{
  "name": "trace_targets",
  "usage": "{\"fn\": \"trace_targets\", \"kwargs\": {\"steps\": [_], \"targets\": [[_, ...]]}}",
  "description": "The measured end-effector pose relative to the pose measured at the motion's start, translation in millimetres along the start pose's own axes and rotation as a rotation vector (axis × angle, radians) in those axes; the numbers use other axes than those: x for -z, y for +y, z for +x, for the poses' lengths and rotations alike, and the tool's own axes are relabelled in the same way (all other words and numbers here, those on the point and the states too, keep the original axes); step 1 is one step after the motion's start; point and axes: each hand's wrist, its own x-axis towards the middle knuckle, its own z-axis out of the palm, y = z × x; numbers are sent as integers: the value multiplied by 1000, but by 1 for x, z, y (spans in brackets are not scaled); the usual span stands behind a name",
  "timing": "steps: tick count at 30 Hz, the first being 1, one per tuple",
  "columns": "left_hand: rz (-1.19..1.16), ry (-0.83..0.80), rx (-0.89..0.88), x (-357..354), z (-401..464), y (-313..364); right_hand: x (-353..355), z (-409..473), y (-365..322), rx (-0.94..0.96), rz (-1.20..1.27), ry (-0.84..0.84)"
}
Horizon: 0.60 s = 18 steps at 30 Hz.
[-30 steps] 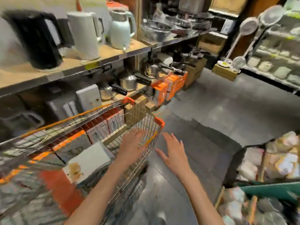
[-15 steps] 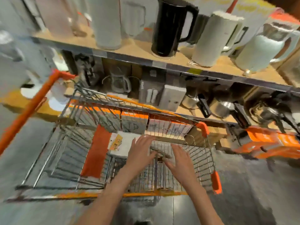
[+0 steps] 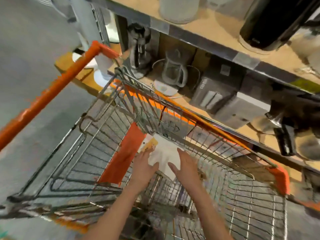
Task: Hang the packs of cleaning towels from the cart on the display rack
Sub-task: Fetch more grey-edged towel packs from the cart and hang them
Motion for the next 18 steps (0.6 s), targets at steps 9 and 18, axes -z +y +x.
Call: {"fn": "trace_targets", "kwargs": {"steps": [9,18], "targets": [[-155,69,199,-67,60,-56,-55,97,40,63,74,-110],[-293,302,507,-128,89,-105,-116,194,69,130,148,-210]]}}
